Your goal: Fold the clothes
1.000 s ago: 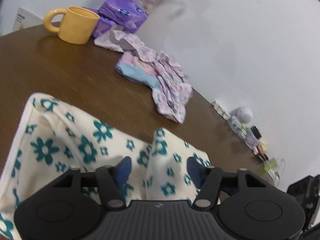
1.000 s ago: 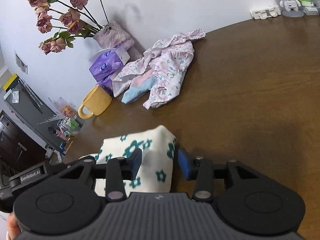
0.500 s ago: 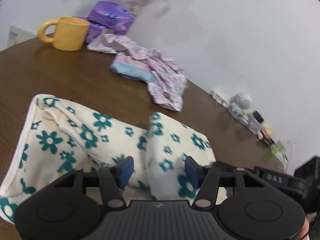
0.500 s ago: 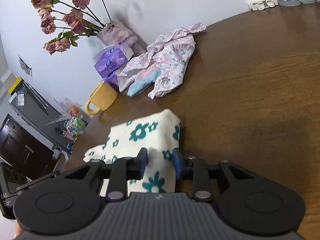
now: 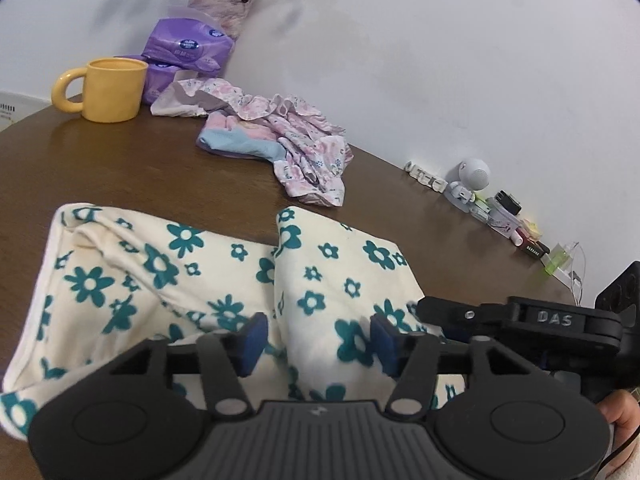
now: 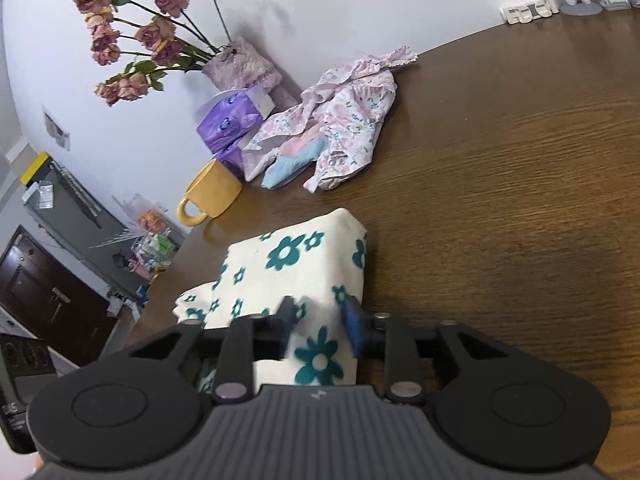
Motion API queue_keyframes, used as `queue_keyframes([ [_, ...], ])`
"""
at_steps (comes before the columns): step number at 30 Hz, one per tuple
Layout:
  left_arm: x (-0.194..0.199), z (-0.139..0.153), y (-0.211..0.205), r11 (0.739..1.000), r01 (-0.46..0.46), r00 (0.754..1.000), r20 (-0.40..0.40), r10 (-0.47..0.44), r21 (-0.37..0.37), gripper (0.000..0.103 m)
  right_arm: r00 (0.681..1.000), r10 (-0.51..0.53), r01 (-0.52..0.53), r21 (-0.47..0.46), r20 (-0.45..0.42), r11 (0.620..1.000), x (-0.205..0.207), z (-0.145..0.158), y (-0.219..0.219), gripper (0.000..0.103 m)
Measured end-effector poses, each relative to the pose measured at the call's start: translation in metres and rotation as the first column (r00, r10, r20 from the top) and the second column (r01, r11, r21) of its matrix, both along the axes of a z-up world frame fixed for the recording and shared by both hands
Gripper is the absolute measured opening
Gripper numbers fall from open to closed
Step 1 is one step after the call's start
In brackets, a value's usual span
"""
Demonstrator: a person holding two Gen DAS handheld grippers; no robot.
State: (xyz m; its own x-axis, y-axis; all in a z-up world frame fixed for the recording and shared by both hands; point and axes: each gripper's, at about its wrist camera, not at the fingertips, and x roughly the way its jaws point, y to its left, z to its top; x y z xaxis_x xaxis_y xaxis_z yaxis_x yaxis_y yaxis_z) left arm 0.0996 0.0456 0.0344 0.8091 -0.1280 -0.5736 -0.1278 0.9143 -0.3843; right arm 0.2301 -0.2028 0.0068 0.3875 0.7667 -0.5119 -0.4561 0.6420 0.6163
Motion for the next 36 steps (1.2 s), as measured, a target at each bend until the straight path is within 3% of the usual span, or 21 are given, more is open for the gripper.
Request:
queue_keyframes([
  [3,-0.007,0.002,-0.007,0.999,0.038,0.999,0.009,-0.038,0.032,0.052,1.000,0.007,-0.007,0.000,0.000,1.000,-0.006,0.000,-0.003,0.036],
  [5,-0.007,0.001,-0.013,0.995,0.059,0.998,0.014,-0.061,0.080,0.042,1.000,0.010,-0.010,0.005,-0.007,1.000,-0.009,-0.002,-0.004,0.034],
  [6,-0.007,0.001,-0.016,0.992,0.070,0.997,0.017,-0.072,0.105,0.038,1.000,0.011,-0.011,0.007,-0.012,1.000,-0.010,-0.003,-0.004,0.023],
  [8,-0.008,0.000,-0.019,0.988,0.084,0.996,0.019,-0.087,0.127,0.028,1.000,0.012,-0.012,0.014,-0.023,1.000,-0.009,-0.005,-0.004,0.019],
  [10,-0.009,0.000,-0.016,0.989,0.090,0.995,0.020,-0.093,0.120,0.027,0.999,0.012,-0.011,0.020,-0.031,1.000,-0.008,-0.007,-0.005,0.018],
  [12,-0.011,0.001,-0.013,0.989,0.096,0.995,0.021,-0.099,0.113,0.030,0.999,0.009,-0.009,0.022,-0.031,1.000,-0.008,-0.006,-0.006,0.022],
  [14,-0.012,0.001,-0.011,0.989,0.103,0.994,0.022,-0.105,0.105,0.050,1.000,0.007,-0.006,0.025,-0.031,1.000,-0.008,-0.005,-0.008,0.035],
  [15,-0.013,0.001,-0.009,0.989,0.106,0.994,0.022,-0.108,0.102,0.055,1.000,0.006,-0.005,0.024,-0.030,1.000,-0.009,-0.004,-0.009,0.040],
  [19,-0.020,0.003,-0.013,0.988,0.120,0.993,0.004,-0.121,0.100,0.056,0.999,0.016,-0.016,0.016,-0.028,1.000,-0.014,-0.004,-0.014,0.040],
  [21,-0.020,0.002,-0.014,0.986,0.133,0.991,0.002,-0.134,0.098,0.048,0.999,0.031,-0.030,0.012,-0.035,0.999,-0.017,-0.006,-0.014,0.037],
  [22,-0.019,0.001,-0.015,0.985,0.141,0.990,-0.003,-0.142,0.096,0.036,0.999,0.034,-0.033,0.010,-0.039,0.999,-0.019,-0.007,-0.014,0.026],
  [23,-0.017,0.000,-0.015,0.985,0.139,0.990,-0.009,-0.139,0.101,0.031,0.999,0.035,-0.035,0.009,-0.037,0.999,-0.021,-0.008,-0.014,0.022],
  [25,-0.017,-0.001,-0.015,0.984,0.142,0.990,-0.005,-0.143,0.108,0.030,0.999,0.035,-0.035,0.001,-0.021,0.999,-0.024,-0.007,-0.014,0.021],
  [27,-0.020,-0.001,-0.012,0.986,0.140,0.990,0.007,-0.141,0.085,0.036,0.999,0.036,-0.036,-0.003,-0.009,0.999,-0.026,-0.005,-0.015,0.027],
  [29,-0.023,0.001,-0.008,0.991,0.125,0.992,0.009,-0.126,0.052,0.060,1.000,0.029,-0.029,-0.013,0.006,0.999,-0.029,-0.004,-0.017,0.039],
  [31,-0.026,0.003,-0.007,0.991,0.122,0.992,0.009,-0.123,0.055,0.062,0.999,0.027,-0.027,-0.021,0.018,0.999,-0.033,-0.002,-0.020,0.040],
  [33,-0.029,0.004,-0.010,0.989,0.129,0.991,0.010,-0.130,0.071,0.058,0.999,0.029,-0.028,-0.025,0.027,0.999,-0.038,-0.001,-0.023,0.036],
  [35,-0.029,0.003,-0.012,0.987,0.146,0.989,0.001,-0.146,0.073,0.032,0.999,0.038,-0.038,-0.029,0.024,0.999,-0.042,-0.001,-0.025,0.019],
  [36,-0.028,0.002,-0.013,0.985,0.158,0.987,-0.006,-0.158,0.071,0.031,0.999,0.042,-0.041,-0.031,0.022,0.999,-0.044,-0.002,-0.025,0.019],
])
